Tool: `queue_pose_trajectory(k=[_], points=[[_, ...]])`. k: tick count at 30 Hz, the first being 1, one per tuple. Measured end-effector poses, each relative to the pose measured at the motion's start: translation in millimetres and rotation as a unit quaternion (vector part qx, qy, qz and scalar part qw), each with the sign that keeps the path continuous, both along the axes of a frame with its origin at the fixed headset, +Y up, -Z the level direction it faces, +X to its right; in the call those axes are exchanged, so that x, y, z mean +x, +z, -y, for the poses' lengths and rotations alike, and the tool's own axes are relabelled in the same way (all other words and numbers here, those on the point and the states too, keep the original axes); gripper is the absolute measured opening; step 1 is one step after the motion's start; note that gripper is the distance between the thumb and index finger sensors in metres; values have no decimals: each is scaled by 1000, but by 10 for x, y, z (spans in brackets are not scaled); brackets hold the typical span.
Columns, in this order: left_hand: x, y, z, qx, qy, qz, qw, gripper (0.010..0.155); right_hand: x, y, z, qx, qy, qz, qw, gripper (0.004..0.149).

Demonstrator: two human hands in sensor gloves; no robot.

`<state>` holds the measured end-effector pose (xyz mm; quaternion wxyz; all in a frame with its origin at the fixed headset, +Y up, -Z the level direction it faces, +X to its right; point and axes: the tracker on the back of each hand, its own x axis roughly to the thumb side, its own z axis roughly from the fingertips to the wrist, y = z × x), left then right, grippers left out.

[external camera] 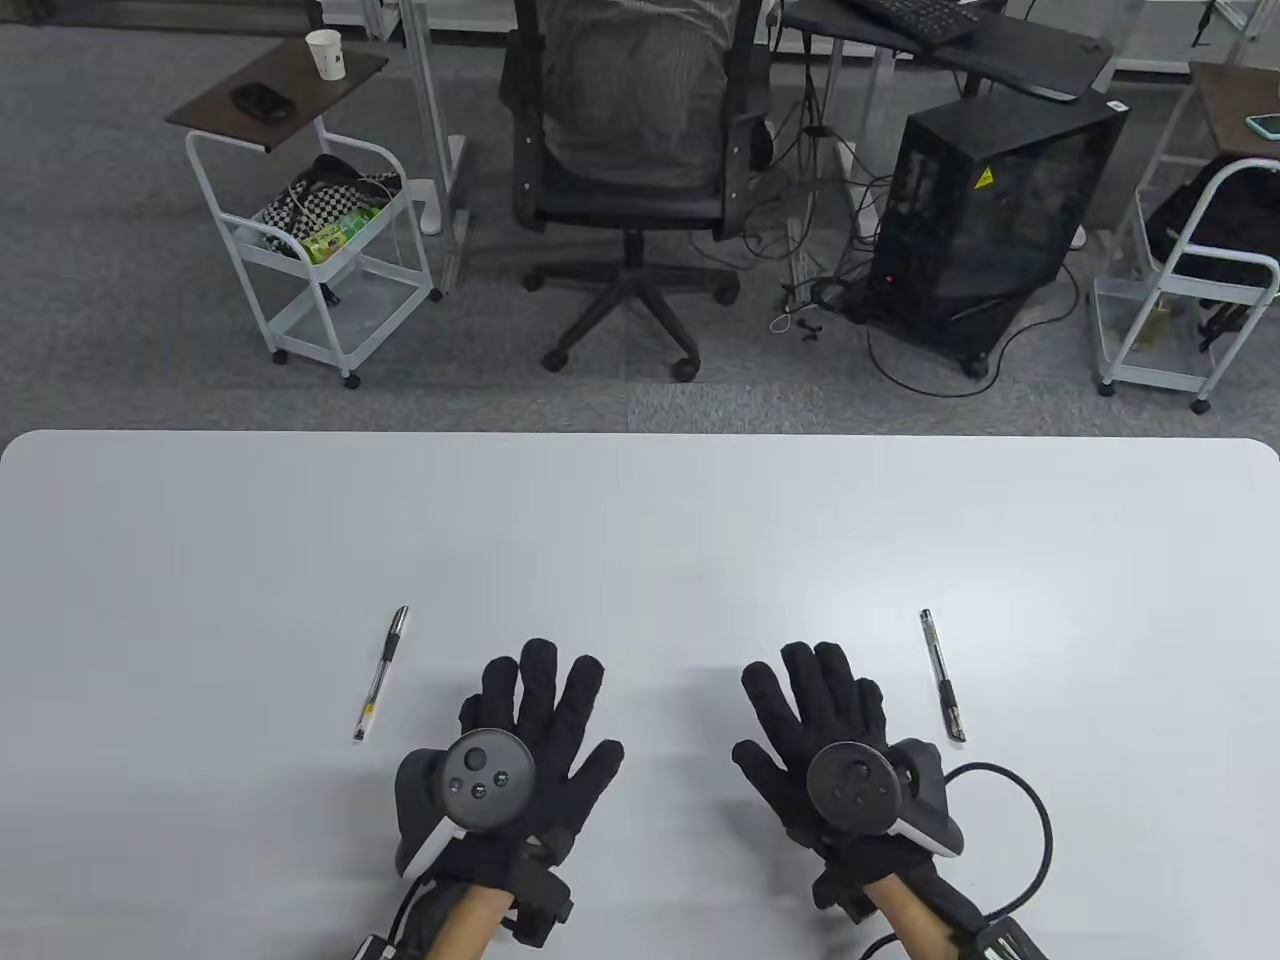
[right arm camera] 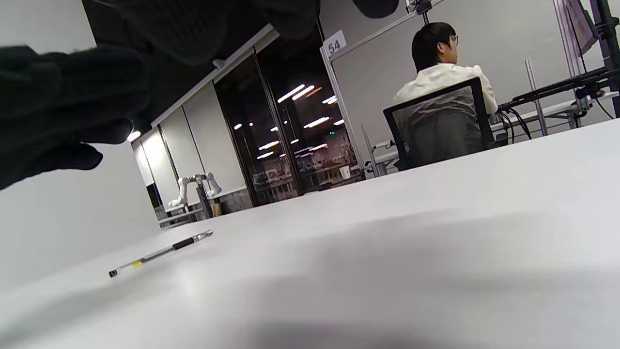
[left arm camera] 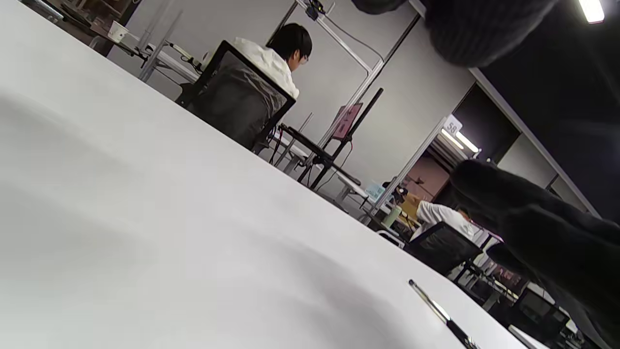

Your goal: Spin and release pen on table

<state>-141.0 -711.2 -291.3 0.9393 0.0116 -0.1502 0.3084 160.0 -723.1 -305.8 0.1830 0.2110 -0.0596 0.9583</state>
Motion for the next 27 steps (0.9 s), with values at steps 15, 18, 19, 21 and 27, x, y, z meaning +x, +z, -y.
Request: queue_pose_trajectory(k=[15, 18, 19, 21, 27], points=[[-915, -744, -259, -140, -84, -259, 952, 77, 122, -28, -37, -24, -21, 5, 999, 71], [-1101, -1043, -131, -249, -164, -314, 901, 86, 126, -27, -23, -33, -21, -1, 999, 71], [-1169, -1135, -58, -278, -170, -334, 884, 87, 127, -32, -11, -39, -22, -3, 999, 71], [-1256, -1252, 102, -321, -156, -361, 861, 87, 129, -44, 6, -45, -21, -6, 999, 71], [-1213, -1422, 524, -326, -205, -389, 837, 75, 139, -69, 49, -64, -23, -16, 998, 71]])
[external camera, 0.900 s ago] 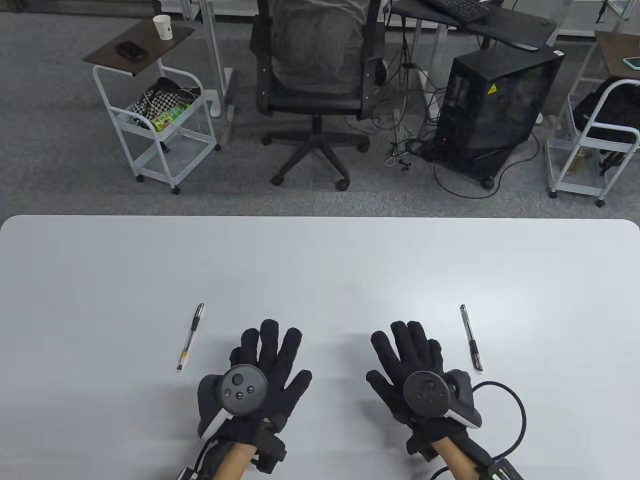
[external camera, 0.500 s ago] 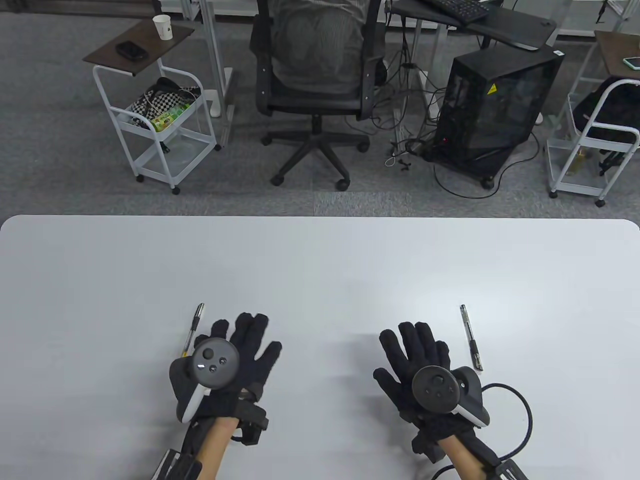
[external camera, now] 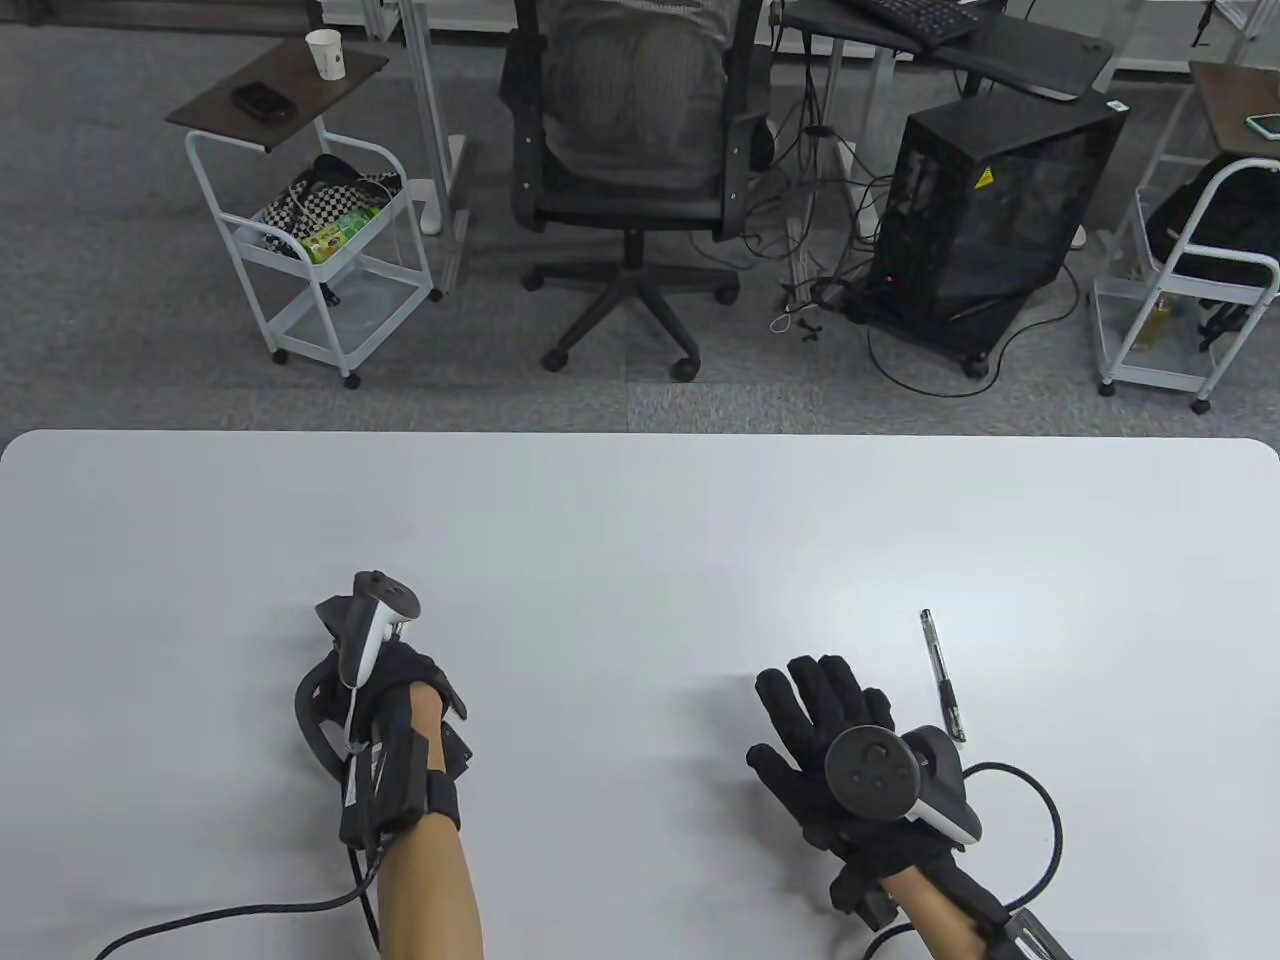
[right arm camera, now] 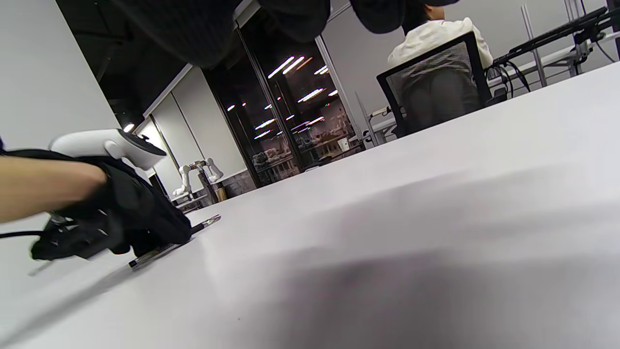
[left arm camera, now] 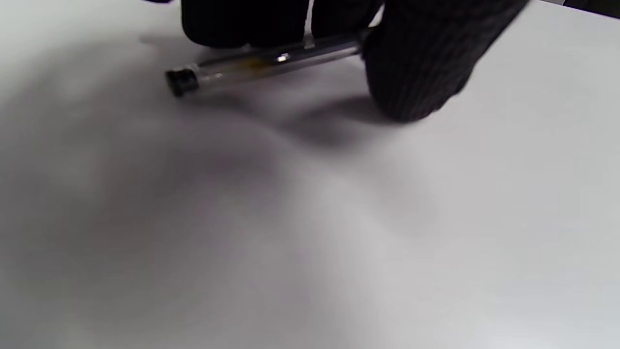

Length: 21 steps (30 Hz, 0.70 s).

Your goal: Spin and release pen on table

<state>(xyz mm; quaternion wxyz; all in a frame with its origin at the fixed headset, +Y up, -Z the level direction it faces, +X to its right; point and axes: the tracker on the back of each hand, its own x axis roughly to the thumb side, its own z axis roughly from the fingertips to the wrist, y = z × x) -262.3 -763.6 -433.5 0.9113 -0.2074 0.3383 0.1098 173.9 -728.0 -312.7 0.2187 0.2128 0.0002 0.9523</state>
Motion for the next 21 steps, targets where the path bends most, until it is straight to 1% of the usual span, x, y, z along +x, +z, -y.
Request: queue_pose_trajectory(k=[1, 3, 5, 6, 8, 10, 12, 16, 18, 21], points=[[32, -7, 0, 13, -6, 6, 1000, 69, 0, -1, -1, 0, 0, 1, 1000, 71], [118, -31, -19, 5, -39, 31, 999, 60, 3, -6, -10, 4, 0, 2, 1000, 71], [197, -40, -21, 22, -75, 49, 996, 49, 8, -3, -19, 9, -2, 4, 1000, 71], [214, -45, -18, 24, -84, 55, 995, 47, 8, -2, -19, 9, -2, 3, 1000, 71], [254, -37, -19, 22, -101, 66, 992, 46, 12, 5, -15, 5, 1, 3, 1000, 71], [261, -5, -12, 32, -108, 78, 991, 46, 21, 11, -21, 7, 6, 5, 1000, 71], [248, 35, -5, 44, -107, 103, 988, 46, 33, 6, -21, 6, 6, 8, 1000, 71], [206, 122, -50, 36, -85, 129, 987, 47, 55, -23, 16, -11, 8, 12, 1000, 71], [215, 149, -122, 58, -64, 141, 986, 47, 67, -31, 21, -15, 11, 14, 1000, 71], [336, 161, -347, 116, -45, 185, 975, 47, 91, -34, -2, -11, 8, 17, 1000, 71]])
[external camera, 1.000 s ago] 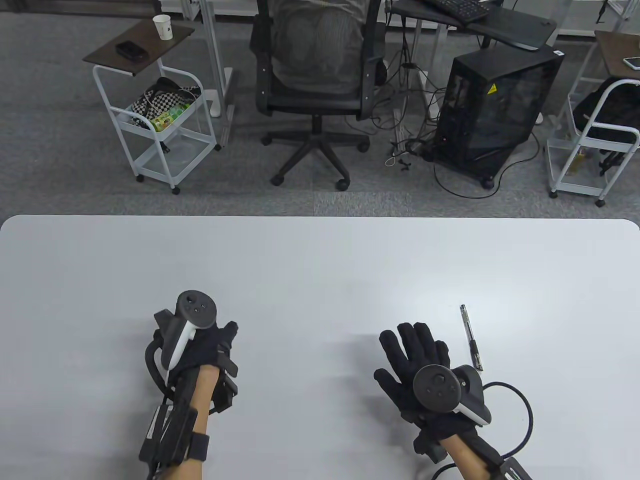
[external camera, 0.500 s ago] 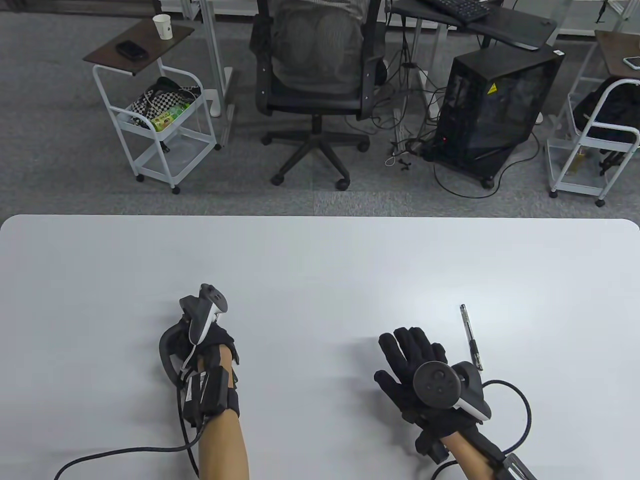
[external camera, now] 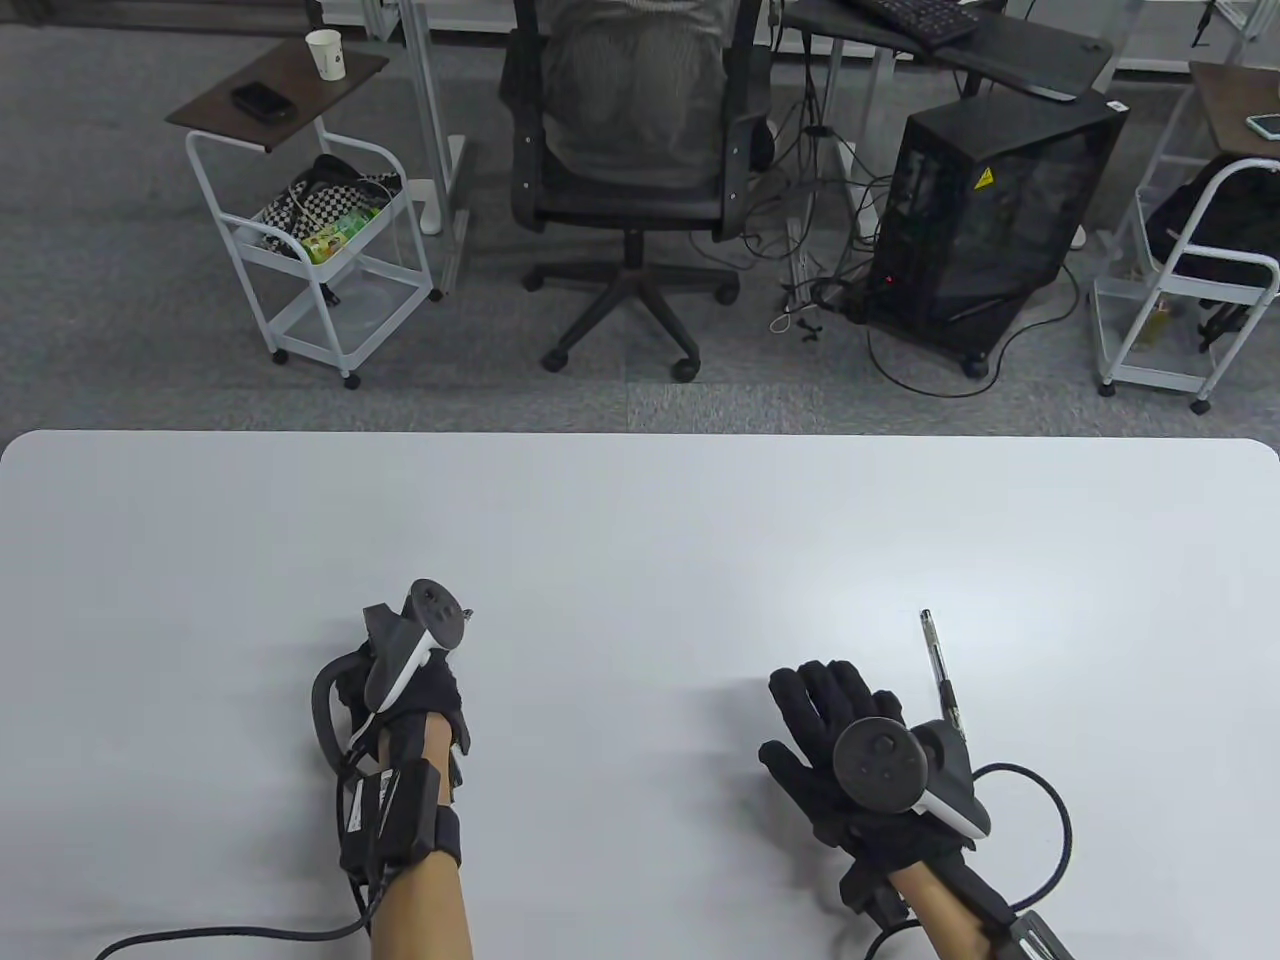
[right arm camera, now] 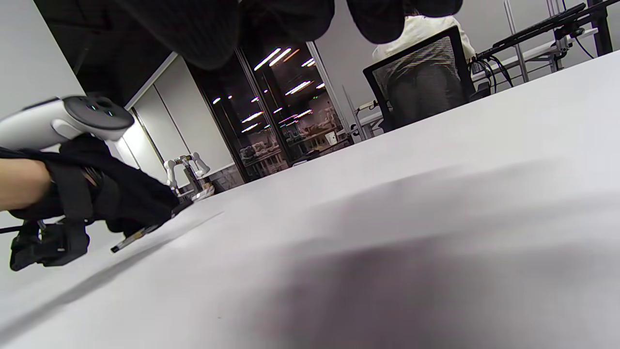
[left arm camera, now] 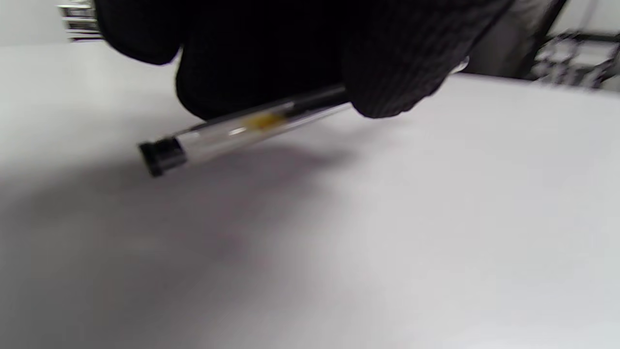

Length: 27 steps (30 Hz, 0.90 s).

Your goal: Spin and release pen on table

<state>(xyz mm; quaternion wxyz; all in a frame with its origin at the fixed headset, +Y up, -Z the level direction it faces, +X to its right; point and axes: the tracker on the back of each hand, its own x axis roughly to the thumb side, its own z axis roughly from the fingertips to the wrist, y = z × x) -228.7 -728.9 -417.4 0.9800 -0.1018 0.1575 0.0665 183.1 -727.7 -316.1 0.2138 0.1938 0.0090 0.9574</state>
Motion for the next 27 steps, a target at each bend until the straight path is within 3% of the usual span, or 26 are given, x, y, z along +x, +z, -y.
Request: queue_pose_trajectory(k=[5, 9, 14, 16, 21, 23, 27], points=[[522, 63, -482, 87, 33, 154, 984, 46, 25, 4, -14, 4, -4, 4, 1000, 71], [1086, 196, -667, 123, -24, 294, 948, 45, 51, 5, -17, 5, -2, 10, 1000, 71], [1527, 236, -352, 90, -110, 398, 906, 45, 82, 0, -8, -1, -3, 16, 1000, 71], [1632, 208, -89, 62, -144, 419, 894, 44, 82, 3, -11, -4, -2, 16, 1000, 71], [1741, 151, 325, 6, -201, 451, 870, 44, 71, -2, -11, -6, 1, 13, 1000, 71], [1727, 147, 322, 28, -173, 453, 874, 44, 67, -2, -11, -8, 2, 12, 1000, 71], [1724, 126, 304, 16, -161, 452, 877, 43, 29, -1, -21, -10, 4, 7, 1000, 71]])
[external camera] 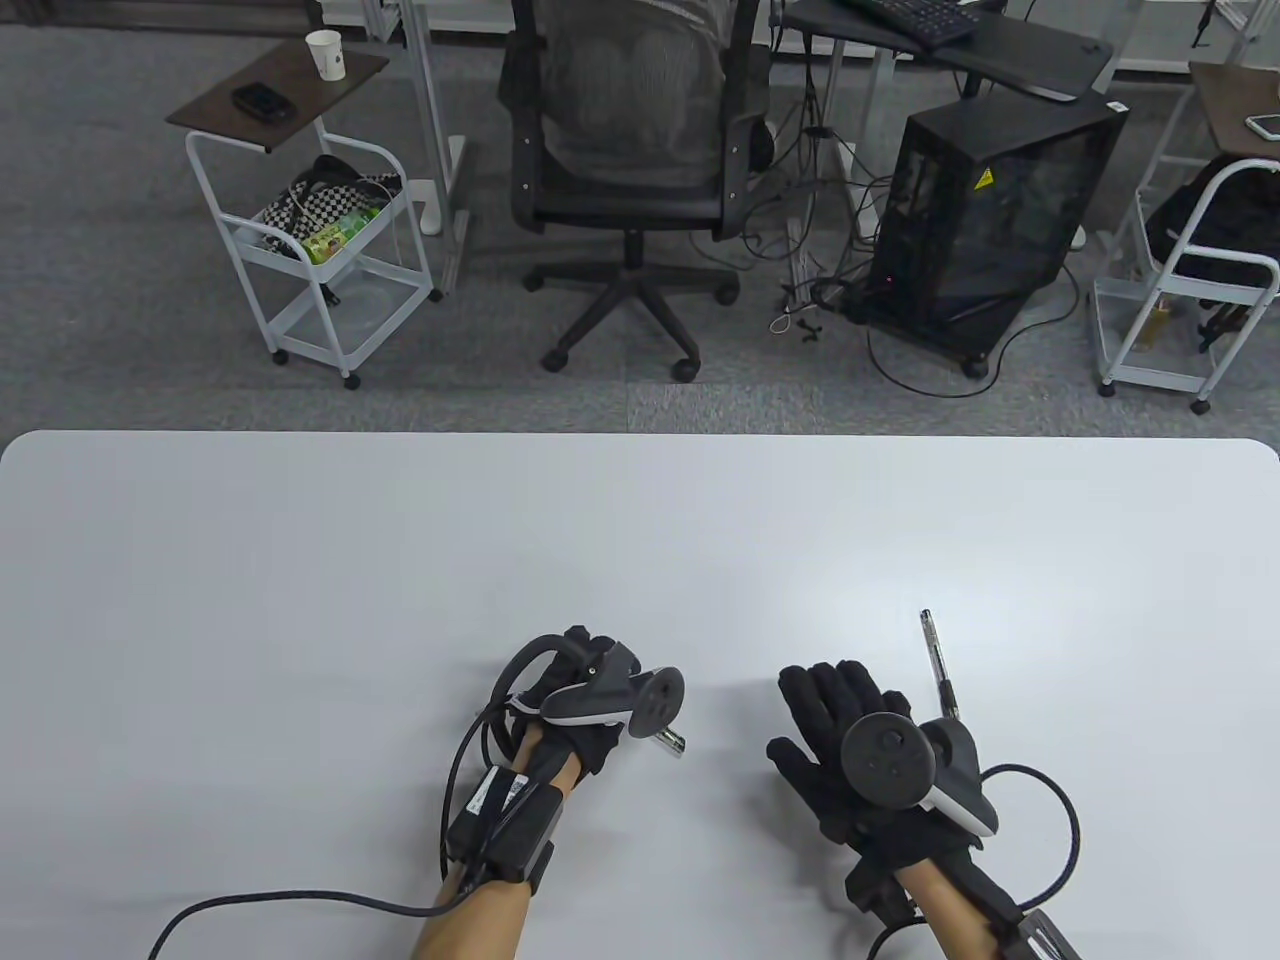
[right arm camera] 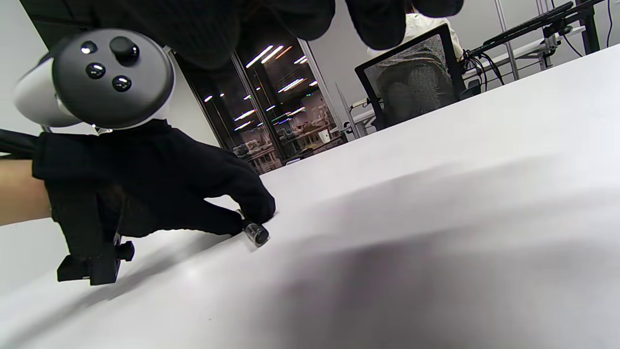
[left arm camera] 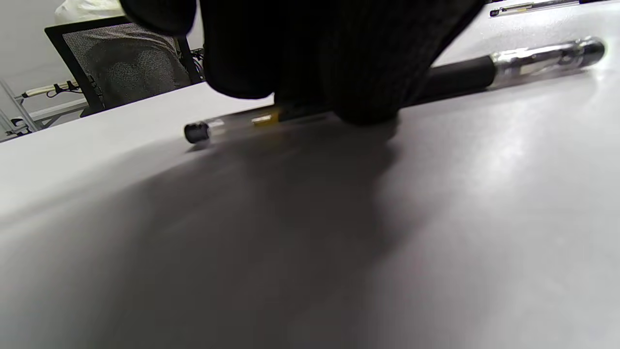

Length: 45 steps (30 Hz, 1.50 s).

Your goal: Spin and release pen on table

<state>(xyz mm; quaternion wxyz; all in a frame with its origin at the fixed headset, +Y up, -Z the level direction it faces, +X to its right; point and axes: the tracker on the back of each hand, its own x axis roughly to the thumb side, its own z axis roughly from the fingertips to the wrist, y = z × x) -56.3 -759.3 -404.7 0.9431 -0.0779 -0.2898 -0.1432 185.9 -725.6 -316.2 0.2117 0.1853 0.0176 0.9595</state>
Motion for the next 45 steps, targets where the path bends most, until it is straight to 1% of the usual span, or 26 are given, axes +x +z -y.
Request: queue_pose_trajectory(k=[3, 4, 6, 7, 10, 13, 18, 20, 22, 23, 24, 26, 27, 28, 30, 32, 33, 35, 36, 37, 39, 40, 42, 43, 44, 45], points=[[4, -19, -36, 7, 3, -19, 1000, 43, -26, 15, -6, 1, 3, -3, 1000, 71], [-24, -48, -73, 6, 10, -59, 998, 45, -33, 18, -9, 1, 4, -5, 1000, 71], [-137, -55, -151, -4, 48, -141, 989, 63, -36, 20, -13, 1, 5, -4, 1000, 71], [-225, -34, -226, 8, 89, -164, 983, 62, -29, 19, -11, 1, 4, -3, 1000, 71], [-450, 53, -410, 10, 130, -193, 972, 58, -5, 19, -13, -3, 1, 0, 1000, 71], [-709, 231, -551, 24, 149, -216, 965, 52, 10, 19, -20, -3, 2, 1, 1000, 71], [-1030, 572, -581, -4, 207, -230, 951, 53, 32, 28, -36, -1, 0, 4, 1000, 71], [-1159, 711, -559, 1, 262, -233, 937, 56, 42, 30, -32, -1, 3, 6, 1000, 71], [-1293, 794, -525, -2, 335, -239, 911, 60, 49, 34, -25, -3, 7, 7, 1000, 70], [-1352, 811, -522, -12, 371, -242, 897, 61, 52, 35, -26, -3, 8, 7, 1000, 69], [-1419, 837, -529, -15, 418, -248, 874, 64, 57, 39, -36, -2, 12, 8, 1000, 69], [-1507, 864, -559, -3, 486, -241, 840, 68, 69, 50, -76, 7, 11, 11, 1000, 68], [-1556, 874, -584, -4, 519, -230, 823, 69, 77, 61, -127, 17, 5, 15, 1000, 68], [-1585, 885, -599, -1, 537, -227, 813, 69, 85, 68, -182, 26, -2, 19, 999, 67], [-1657, 903, -615, 8, 577, -211, 789, 69, 125, 66, -421, 52, -29, 33, 998, 66], [-1705, 912, -625, 7, 588, -211, 781, 69, 169, 48, -590, 52, -65, 45, 995, 67], [-1732, 915, -629, 8, 588, -214, 780, 69, 207, 27, -703, 46, -100, 57, 992, 67], [-1796, 912, -624, 15, 586, -219, 780, 70, 268, -35, -837, 45, -144, 77, 986, 67], [-1825, 903, -614, 9, 592, -222, 775, 70, 299, -107, -890, 40, -146, 95, 984, 68], [-1850, 892, -604, -1, 599, -223, 769, 70, 338, -229, -913, 31, -110, 121, 986, 68], [-1880, 887, -602, -2, 608, -226, 761, 70, 393, -414, -839, 14, -32, 161, 986, 68], [-1888, 887, -604, -1, 611, -226, 759, 70, 422, -510, -754, 0, 0, 187, 982, 67], [-1885, 885, -610, -5, 610, -225, 760, 70, 505, -710, -521, -44, 62, 244, 967, 66], [-1878, 882, -612, -7, 606, -225, 763, 69, 578, -833, -345, -70, 104, 278, 952, 64], [-1872, 882, -616, -6, 605, -224, 764, 69, 639, -906, -220, -91, 133, 301, 940, 63], [-1858, 880, -623, -7, 603, -223, 766, 69, 732, -974, -56, -121, 166, 337, 919, 65]])
